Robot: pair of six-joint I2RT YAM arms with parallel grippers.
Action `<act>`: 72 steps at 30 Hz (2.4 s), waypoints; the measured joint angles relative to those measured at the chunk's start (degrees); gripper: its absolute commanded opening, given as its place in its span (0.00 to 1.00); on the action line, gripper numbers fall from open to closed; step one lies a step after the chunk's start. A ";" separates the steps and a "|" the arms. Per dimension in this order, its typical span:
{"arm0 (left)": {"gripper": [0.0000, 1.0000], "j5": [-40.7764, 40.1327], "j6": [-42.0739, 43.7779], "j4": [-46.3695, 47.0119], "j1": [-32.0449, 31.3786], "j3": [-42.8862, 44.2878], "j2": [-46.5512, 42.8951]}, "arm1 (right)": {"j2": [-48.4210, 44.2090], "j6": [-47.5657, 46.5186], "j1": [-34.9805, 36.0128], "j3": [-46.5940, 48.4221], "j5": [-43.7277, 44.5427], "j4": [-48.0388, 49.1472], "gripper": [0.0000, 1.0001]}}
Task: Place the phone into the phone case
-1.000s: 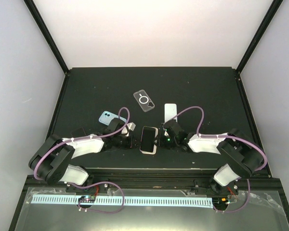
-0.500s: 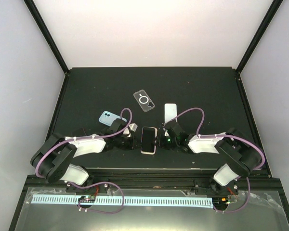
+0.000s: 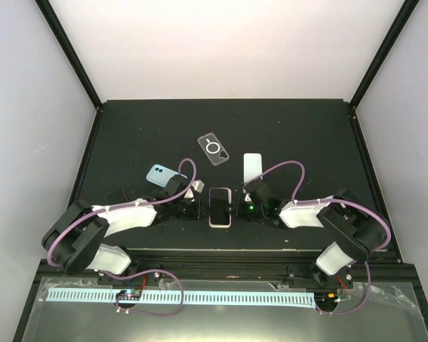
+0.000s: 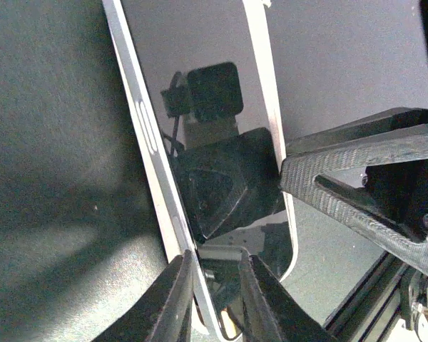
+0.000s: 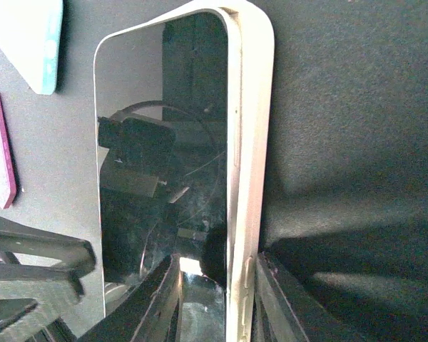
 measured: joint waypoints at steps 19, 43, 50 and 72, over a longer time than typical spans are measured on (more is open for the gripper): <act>0.06 -5.38 3.52 -1.42 1.11 7.06 6.05 | 4.09 -4.26 -3.19 4.15 -1.88 -0.13 0.31; 0.46 -10.75 4.76 -5.51 2.12 7.43 -2.21 | 6.43 -10.21 -3.65 5.92 -6.12 0.28 0.31; 0.39 -12.31 4.50 -6.82 3.32 7.39 0.98 | 6.91 -10.86 -3.65 7.54 -5.88 -1.53 0.31; 0.09 -11.04 5.25 -3.89 4.09 7.37 5.60 | 9.73 -12.46 -4.07 10.34 -6.14 -0.90 0.32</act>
